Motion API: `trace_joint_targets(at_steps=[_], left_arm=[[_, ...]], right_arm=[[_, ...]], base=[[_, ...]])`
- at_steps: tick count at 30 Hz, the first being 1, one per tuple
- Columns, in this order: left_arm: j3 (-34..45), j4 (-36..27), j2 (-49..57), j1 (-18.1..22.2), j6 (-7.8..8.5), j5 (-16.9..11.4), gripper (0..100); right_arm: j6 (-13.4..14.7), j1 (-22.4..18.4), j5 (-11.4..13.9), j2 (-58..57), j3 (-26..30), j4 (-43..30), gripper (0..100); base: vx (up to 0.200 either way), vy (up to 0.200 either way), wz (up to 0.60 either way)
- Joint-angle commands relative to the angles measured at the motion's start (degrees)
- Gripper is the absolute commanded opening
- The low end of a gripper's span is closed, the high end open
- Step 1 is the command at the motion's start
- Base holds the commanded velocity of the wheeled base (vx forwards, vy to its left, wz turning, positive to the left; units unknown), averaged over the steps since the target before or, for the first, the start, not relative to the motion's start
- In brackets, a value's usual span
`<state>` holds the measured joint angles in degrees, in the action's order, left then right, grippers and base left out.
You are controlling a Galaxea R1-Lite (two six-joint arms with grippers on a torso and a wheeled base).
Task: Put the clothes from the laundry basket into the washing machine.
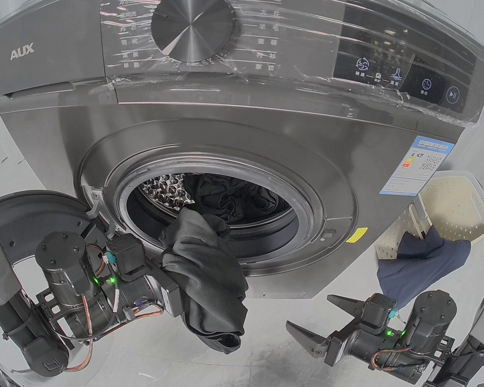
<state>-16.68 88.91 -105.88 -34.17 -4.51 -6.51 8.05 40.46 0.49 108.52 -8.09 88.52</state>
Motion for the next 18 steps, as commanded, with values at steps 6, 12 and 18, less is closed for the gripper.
trace_joint_targets(at_steps=[6, 12, 18], left_arm=[[0.24, -0.05, -0.38, -0.28, 0.73, 0.09, 0], [0.33, -0.05, -0.21, -0.20, 0.73, 0.09, 0], [0.50, -0.05, -0.30, -0.28, 0.73, 0.09, 0]], right_arm=[[0.13, 5.51, 0.04, -0.68, 3.00, 0.08, 100], [0.13, 6.03, -0.05, -0.77, 3.44, 0.08, 100], [0.13, 6.12, -0.05, -0.77, 3.26, 0.08, 100]], base=[[0.000, 0.000, 0.00], [0.000, 0.000, 0.00], [0.167, 0.000, 0.00]])
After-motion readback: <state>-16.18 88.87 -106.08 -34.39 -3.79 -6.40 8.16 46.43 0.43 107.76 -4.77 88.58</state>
